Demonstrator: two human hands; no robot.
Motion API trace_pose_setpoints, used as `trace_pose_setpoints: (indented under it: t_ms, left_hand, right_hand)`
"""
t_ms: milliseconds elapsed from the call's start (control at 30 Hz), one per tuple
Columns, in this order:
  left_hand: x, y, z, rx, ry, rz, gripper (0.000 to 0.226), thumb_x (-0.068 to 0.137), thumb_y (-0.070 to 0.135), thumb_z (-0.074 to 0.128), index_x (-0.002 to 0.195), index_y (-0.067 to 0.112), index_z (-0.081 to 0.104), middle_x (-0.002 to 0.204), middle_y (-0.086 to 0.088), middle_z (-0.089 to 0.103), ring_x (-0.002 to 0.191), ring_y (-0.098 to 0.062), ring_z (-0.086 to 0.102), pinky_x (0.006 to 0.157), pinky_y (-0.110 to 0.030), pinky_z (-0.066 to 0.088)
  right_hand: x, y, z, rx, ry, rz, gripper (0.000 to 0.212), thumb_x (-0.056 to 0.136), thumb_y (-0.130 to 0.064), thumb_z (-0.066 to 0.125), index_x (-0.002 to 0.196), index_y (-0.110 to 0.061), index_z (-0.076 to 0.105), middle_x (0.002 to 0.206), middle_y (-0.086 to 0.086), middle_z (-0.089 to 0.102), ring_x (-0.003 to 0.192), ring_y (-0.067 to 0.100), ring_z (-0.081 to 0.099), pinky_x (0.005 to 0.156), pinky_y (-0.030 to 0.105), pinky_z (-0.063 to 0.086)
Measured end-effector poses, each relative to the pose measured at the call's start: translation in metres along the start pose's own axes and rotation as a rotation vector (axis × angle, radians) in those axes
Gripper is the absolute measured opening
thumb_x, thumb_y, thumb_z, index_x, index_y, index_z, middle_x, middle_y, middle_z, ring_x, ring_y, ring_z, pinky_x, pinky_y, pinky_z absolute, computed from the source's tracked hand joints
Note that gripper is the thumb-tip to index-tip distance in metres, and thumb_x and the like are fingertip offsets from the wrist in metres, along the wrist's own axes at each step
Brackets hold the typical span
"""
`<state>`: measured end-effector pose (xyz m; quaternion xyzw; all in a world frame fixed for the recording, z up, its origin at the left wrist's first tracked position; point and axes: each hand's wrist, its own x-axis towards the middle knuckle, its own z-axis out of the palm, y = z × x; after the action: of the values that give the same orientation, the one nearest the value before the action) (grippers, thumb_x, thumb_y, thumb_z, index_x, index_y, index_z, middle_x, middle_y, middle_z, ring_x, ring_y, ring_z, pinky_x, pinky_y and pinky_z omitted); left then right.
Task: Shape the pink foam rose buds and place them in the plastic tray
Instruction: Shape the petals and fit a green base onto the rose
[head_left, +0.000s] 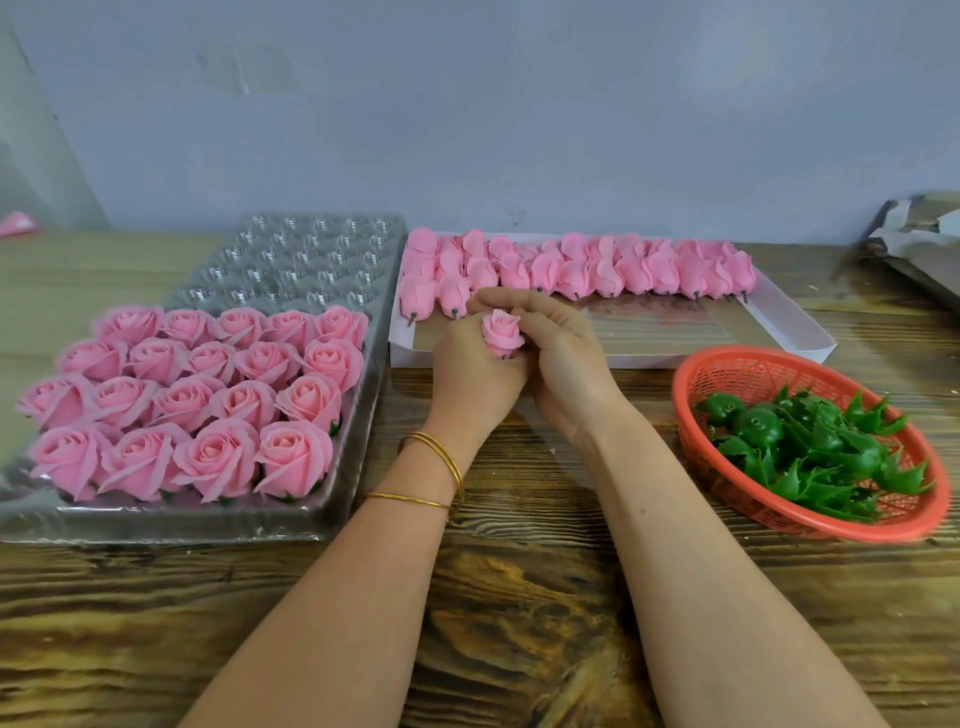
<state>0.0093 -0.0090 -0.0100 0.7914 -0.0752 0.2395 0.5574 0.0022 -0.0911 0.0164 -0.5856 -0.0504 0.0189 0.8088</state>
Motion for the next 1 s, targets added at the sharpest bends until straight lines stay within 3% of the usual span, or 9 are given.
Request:
trace_pose_setpoints:
  t_ms: [67,167,267,367,433,533,633,767,1000]
  left_hand:
    - [0.000,0.000,-0.001,0.040,0.002,0.024,0.039,0.075,0.000,0.066,0.059,0.031,0.050,0.055,0.019,0.050,0.053,0.011,0.051,0.048,-0.005,0.035]
    - [-0.001,-0.001,-0.002,0.099,-0.023,0.058,0.017,0.075,0.001,0.067,0.073,0.017,0.066,0.064,0.014,0.058,0.061,0.000,0.055,0.054,-0.006,0.038]
    - [-0.001,-0.001,-0.004,0.144,-0.059,0.080,0.016,0.076,0.003,0.067,0.088,0.011,0.073,0.080,0.002,0.070,0.077,-0.014,0.064,0.065,-0.017,0.048]
    - [0.000,0.000,-0.004,0.189,-0.055,0.062,0.014,0.076,0.004,0.066,0.082,0.015,0.072,0.079,0.000,0.071,0.076,-0.017,0.064,0.061,-0.017,0.045]
    - [0.000,0.000,-0.004,0.237,-0.042,0.033,0.015,0.075,0.006,0.067,0.072,0.020,0.066,0.070,0.001,0.066,0.070,-0.019,0.061,0.052,-0.009,0.034]
    - [0.001,-0.001,-0.003,0.285,-0.035,0.004,0.021,0.076,0.009,0.066,0.065,0.025,0.057,0.067,-0.005,0.066,0.068,-0.026,0.061,0.049,-0.018,0.029]
    - [0.001,-0.002,-0.002,0.309,-0.027,-0.010,0.008,0.079,0.012,0.065,0.074,0.018,0.069,0.075,-0.006,0.070,0.076,-0.024,0.064,0.057,-0.020,0.030]
    - [0.001,-0.004,-0.002,0.316,-0.013,-0.018,0.008,0.081,0.015,0.064,0.077,0.017,0.071,0.075,-0.004,0.069,0.077,-0.023,0.064,0.060,-0.022,0.033]
    - [-0.003,0.002,-0.005,0.231,0.047,0.002,0.033,0.079,0.036,0.047,0.077,0.018,0.074,0.075,-0.007,0.071,0.072,-0.016,0.059,0.064,-0.024,0.036]
  right_hand:
    - [0.001,0.001,-0.001,-0.039,0.023,0.003,0.029,0.098,0.004,0.038,0.101,-0.004,0.066,0.096,0.010,0.070,0.091,0.017,0.066,0.090,0.032,0.053]
    - [0.003,0.003,-0.002,-0.086,0.103,-0.010,0.025,0.100,-0.001,0.041,0.094,-0.005,0.066,0.101,0.018,0.068,0.095,0.024,0.063,0.092,0.040,0.050]
    - [0.005,0.002,-0.005,-0.083,0.178,-0.075,0.024,0.099,-0.006,0.050,0.079,-0.010,0.064,0.088,0.010,0.069,0.083,0.018,0.063,0.078,0.032,0.053]
    - [0.004,0.000,-0.006,-0.134,0.181,-0.152,0.020,0.093,-0.007,0.058,0.075,-0.011,0.065,0.075,0.000,0.068,0.074,0.011,0.062,0.065,0.022,0.047]
    - [0.003,0.001,-0.005,-0.213,0.177,-0.189,0.016,0.090,-0.005,0.063,0.075,-0.010,0.066,0.070,-0.002,0.064,0.072,0.010,0.059,0.065,0.021,0.046]
    - [0.002,0.003,-0.003,-0.290,0.186,-0.221,0.012,0.089,-0.002,0.065,0.077,0.001,0.068,0.069,0.002,0.062,0.073,0.011,0.057,0.070,0.024,0.047]
    - [0.002,0.005,0.000,-0.357,0.196,-0.255,0.018,0.086,-0.001,0.067,0.069,-0.005,0.067,0.062,-0.004,0.061,0.064,0.003,0.054,0.064,0.017,0.046]
    - [0.004,0.009,-0.001,-0.382,0.193,-0.277,0.026,0.084,-0.003,0.069,0.062,-0.016,0.065,0.057,-0.011,0.061,0.062,0.002,0.054,0.063,0.020,0.046]
    - [0.003,0.016,0.003,-0.408,0.192,-0.255,0.008,0.081,-0.007,0.072,0.075,-0.011,0.069,0.070,-0.002,0.067,0.066,0.007,0.060,0.069,0.032,0.054]
